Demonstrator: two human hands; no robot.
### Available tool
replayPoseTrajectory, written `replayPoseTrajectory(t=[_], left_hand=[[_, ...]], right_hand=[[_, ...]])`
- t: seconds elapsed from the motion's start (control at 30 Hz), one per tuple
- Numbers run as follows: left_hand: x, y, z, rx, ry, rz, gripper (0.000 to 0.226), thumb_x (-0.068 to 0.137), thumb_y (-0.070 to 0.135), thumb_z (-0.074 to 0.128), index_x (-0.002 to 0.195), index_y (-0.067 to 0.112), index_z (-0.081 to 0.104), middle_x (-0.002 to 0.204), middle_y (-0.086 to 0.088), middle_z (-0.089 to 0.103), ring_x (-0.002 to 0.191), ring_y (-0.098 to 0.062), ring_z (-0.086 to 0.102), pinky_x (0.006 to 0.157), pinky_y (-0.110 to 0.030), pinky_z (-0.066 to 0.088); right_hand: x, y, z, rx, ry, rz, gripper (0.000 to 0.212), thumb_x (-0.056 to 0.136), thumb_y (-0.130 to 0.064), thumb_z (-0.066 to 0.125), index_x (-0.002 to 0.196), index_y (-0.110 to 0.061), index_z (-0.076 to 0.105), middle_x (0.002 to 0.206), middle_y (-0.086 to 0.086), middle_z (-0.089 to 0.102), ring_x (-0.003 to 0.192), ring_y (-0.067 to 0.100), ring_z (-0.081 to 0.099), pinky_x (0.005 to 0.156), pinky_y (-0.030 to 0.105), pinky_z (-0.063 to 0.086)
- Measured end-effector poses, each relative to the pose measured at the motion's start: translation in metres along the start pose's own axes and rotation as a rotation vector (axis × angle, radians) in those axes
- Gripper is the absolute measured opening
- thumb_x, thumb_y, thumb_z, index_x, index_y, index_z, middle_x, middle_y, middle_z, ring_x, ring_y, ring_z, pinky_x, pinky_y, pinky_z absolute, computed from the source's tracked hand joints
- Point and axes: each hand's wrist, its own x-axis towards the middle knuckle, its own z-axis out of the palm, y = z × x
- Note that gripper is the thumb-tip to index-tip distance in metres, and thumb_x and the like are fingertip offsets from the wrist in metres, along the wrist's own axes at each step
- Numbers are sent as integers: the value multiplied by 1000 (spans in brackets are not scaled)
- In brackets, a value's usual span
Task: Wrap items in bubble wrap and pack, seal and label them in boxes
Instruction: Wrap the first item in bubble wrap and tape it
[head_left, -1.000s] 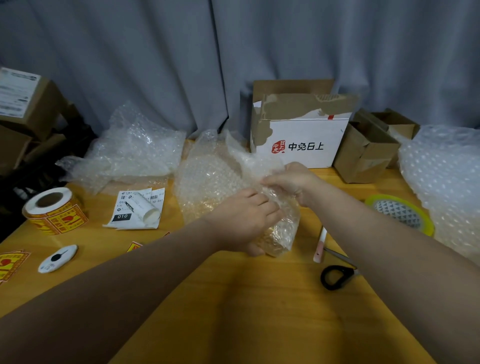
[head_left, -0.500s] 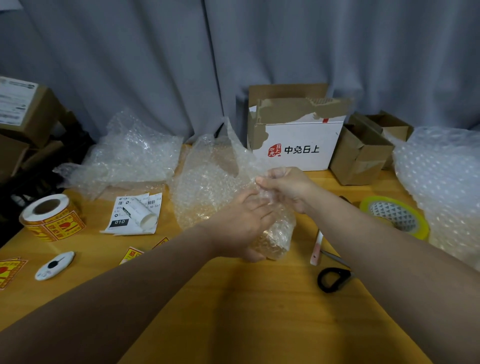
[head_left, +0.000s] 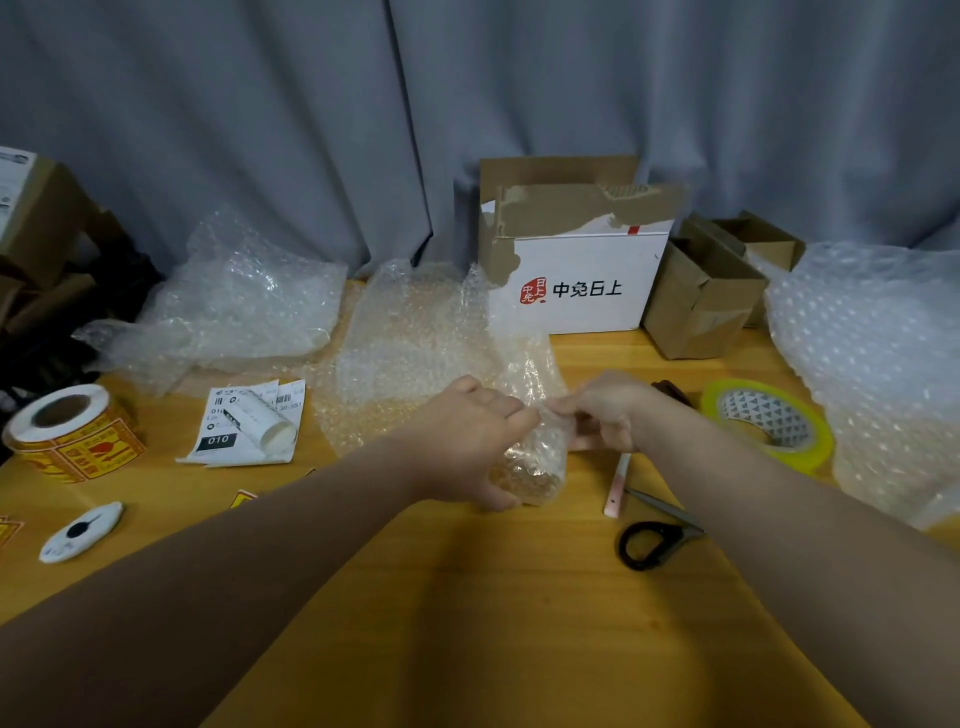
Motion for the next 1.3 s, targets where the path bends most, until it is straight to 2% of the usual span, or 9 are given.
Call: replayPoseTrajectory(t=[0.13, 0.27, 0.43, 0.57, 0.7, 0.8, 1.0, 1.17, 1.3], left_hand=[[-7, 4, 1, 24, 28, 31, 74, 71, 61, 63, 128, 15, 47, 128, -3, 56, 117, -21, 51, 99, -37, 33], [-9, 4, 4, 34, 23, 20, 75, 67, 60, 66, 123, 12, 52, 122, -6, 60, 110, -24, 55, 94, -40, 39], [-9, 3, 3, 8, 20, 3, 75, 64, 61, 68, 121, 13, 54, 119, -5, 62, 108, -24, 58, 92, -39, 41], [-7, 1, 4, -2, 20, -1, 75, 66, 62, 65, 121, 13, 52, 116, -3, 63, 106, -22, 58, 92, -36, 37], [-7, 1, 3, -22, 7, -8, 96, 73, 61, 63, 148, 16, 23, 133, -3, 54, 121, -21, 49, 98, -33, 28], [-7, 1, -1, -53, 11, 20, 88, 75, 59, 63, 147, 27, 25, 140, 4, 48, 127, -17, 43, 98, -32, 25], [-6, -4, 1, -117, 3, 20, 83, 73, 60, 65, 143, 27, 35, 136, 8, 52, 124, -14, 45, 97, -30, 25], [-4, -5, -1, -147, -38, 16, 86, 72, 62, 65, 144, 30, 31, 137, 11, 50, 125, -11, 44, 98, -32, 27], [-3, 0, -1, -132, -38, 39, 84, 73, 61, 64, 144, 31, 32, 139, 10, 48, 126, -13, 42, 100, -31, 25]], right_hand=[[8, 6, 16, 51, 90, -69, 21, 88, -6, 66, 71, -7, 53, 64, 5, 59, 51, 12, 56, 45, 23, 45], [10, 3, 24, 59, 75, -56, 6, 95, -8, 56, 92, -3, 59, 79, 7, 62, 67, 17, 59, 58, 27, 50], [7, -2, 25, 38, -41, -1, 25, 98, -28, 53, 101, -3, 57, 87, 8, 65, 73, 18, 62, 57, 28, 51], [10, -6, 22, 59, 22, -53, 41, 89, -28, 66, 115, 2, 58, 105, 14, 67, 86, 24, 64, 67, 33, 52], [9, -10, 16, -11, 69, -155, 22, 82, -15, 74, 97, -3, 64, 95, 11, 69, 83, 24, 65, 70, 31, 53], [10, -17, 13, -31, 145, -250, 11, 82, -9, 73, 90, -6, 66, 83, 5, 67, 70, 15, 62, 56, 22, 47], [16, -24, 13, -358, 169, -513, 8, 87, -12, 69, 80, -10, 67, 73, 0, 63, 66, 11, 57, 61, 22, 43], [18, -34, 10, -955, 191, -660, 38, 88, -33, 67, 61, -18, 44, 64, -3, 48, 63, 16, 48, 62, 30, 39], [20, -30, 12, -825, 199, -614, 38, 88, -31, 68, 62, -10, 49, 57, 3, 50, 53, 15, 49, 60, 31, 43]])
